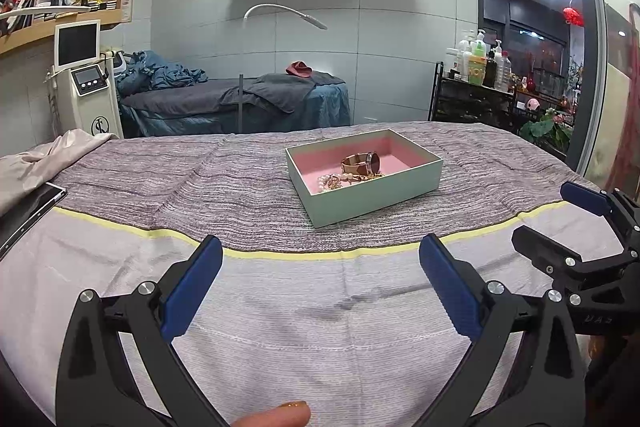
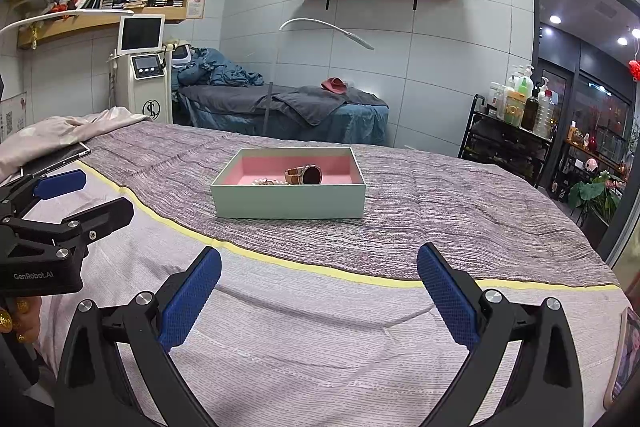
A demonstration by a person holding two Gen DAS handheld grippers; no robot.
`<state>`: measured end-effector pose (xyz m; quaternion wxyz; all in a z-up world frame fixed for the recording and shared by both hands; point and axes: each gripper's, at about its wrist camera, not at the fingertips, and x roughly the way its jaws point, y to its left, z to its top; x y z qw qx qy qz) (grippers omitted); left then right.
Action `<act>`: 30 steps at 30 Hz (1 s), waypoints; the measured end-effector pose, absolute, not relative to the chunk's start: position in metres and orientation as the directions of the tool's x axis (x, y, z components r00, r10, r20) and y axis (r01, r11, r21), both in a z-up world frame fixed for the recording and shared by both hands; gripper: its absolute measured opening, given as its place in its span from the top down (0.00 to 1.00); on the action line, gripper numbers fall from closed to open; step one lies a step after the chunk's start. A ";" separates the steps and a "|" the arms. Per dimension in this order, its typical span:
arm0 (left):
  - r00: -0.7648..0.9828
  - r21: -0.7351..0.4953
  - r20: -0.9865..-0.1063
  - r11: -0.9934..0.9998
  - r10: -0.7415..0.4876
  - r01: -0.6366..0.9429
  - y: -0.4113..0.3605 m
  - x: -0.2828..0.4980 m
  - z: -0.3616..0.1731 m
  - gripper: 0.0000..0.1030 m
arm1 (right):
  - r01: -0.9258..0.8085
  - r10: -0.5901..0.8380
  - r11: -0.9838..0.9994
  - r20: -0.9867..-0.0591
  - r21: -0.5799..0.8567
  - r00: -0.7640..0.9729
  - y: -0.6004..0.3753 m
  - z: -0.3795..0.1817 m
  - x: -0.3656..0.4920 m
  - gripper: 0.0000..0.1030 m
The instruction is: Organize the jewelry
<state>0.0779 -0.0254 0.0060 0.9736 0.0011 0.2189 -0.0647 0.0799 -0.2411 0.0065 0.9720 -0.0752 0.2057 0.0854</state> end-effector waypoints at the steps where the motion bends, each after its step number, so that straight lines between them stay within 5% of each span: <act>1: 0.896 -0.026 -0.427 0.992 -0.125 0.127 -0.025 0.078 0.006 0.06 | -0.197 0.135 0.974 -0.413 -0.111 0.901 -0.241 0.006 0.080 0.07; 30: 0.894 -0.067 -0.419 0.987 -0.160 0.145 -0.021 0.077 0.006 0.06 | -0.198 0.135 0.974 -0.414 -0.112 0.900 -0.240 0.007 0.080 0.07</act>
